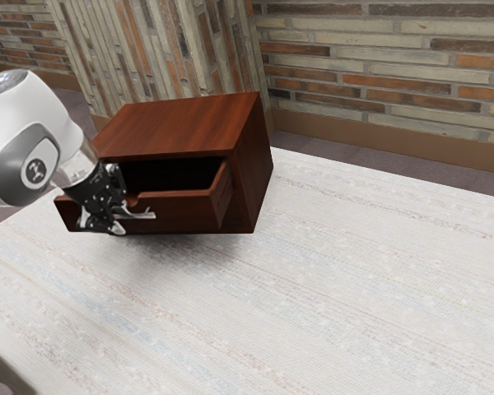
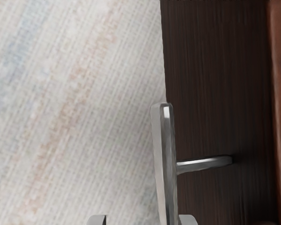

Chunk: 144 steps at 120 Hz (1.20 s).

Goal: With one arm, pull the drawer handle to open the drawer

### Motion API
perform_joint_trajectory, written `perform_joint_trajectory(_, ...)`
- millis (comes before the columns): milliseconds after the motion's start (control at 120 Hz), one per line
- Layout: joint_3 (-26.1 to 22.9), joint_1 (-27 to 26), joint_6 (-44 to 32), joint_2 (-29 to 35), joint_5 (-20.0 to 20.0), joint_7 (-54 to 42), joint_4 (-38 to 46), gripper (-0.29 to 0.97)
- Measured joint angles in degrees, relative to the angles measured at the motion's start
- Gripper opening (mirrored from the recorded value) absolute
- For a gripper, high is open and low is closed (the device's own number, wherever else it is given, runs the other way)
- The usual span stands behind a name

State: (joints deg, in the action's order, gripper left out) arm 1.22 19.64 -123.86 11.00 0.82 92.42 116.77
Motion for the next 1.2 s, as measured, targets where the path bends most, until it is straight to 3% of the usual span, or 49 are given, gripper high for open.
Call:
perform_joint_trajectory(750, 0.16, -0.05, -0.03, 6.25, 0.30, -0.01, 5.88, 0.11)
perform_joint_trajectory(1200, 0.96, -1.13, 0.01, 9.12, 0.23, -0.03, 8.82, 0.17)
